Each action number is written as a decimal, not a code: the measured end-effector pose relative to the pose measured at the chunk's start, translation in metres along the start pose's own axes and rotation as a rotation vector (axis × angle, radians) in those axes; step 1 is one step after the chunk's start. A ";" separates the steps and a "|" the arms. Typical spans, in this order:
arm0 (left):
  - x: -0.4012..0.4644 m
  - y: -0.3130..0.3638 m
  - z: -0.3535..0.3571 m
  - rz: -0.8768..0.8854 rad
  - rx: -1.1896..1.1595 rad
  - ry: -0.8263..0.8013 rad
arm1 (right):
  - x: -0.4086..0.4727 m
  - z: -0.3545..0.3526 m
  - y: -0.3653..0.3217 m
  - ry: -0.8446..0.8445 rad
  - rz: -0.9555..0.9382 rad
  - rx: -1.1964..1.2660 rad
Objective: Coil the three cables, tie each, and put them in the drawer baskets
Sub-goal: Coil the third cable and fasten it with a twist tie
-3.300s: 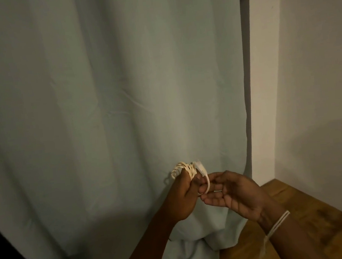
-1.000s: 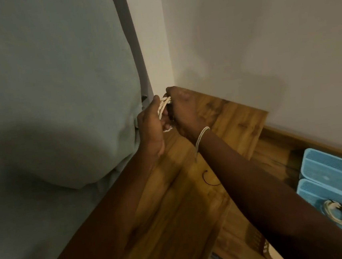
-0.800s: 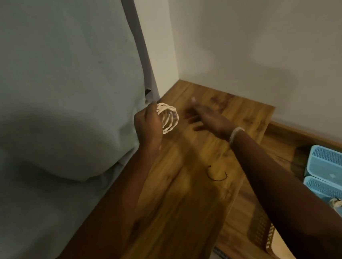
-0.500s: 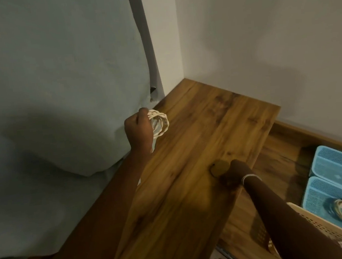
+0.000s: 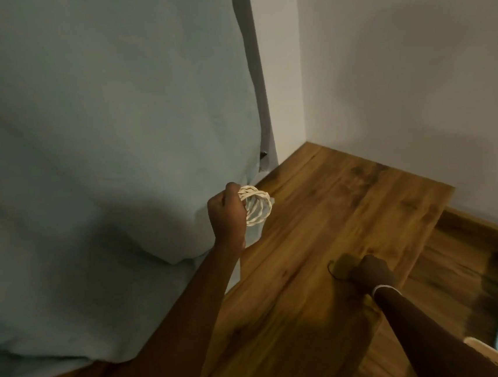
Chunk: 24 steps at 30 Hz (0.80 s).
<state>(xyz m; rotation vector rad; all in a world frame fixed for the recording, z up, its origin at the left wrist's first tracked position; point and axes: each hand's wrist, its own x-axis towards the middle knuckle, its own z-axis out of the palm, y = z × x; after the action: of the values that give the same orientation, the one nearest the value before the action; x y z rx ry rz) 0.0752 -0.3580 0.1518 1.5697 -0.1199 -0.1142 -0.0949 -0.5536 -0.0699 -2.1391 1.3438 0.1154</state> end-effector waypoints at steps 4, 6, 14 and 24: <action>-0.002 0.005 -0.012 -0.015 -0.013 0.021 | -0.008 0.001 -0.010 -0.007 -0.087 -0.119; -0.003 0.008 -0.018 -0.003 -0.023 0.026 | -0.019 -0.008 -0.028 -0.017 -0.155 -0.009; -0.001 0.017 -0.019 0.066 -0.093 0.043 | -0.145 -0.106 -0.169 -0.557 -0.567 1.223; -0.008 0.041 -0.022 0.164 -0.224 0.026 | -0.171 -0.106 -0.216 -0.227 -0.524 1.295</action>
<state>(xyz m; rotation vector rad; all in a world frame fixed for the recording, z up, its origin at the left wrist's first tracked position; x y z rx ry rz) 0.0707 -0.3355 0.1926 1.3319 -0.2078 0.0213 -0.0205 -0.4088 0.1766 -1.1941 0.4015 -0.5568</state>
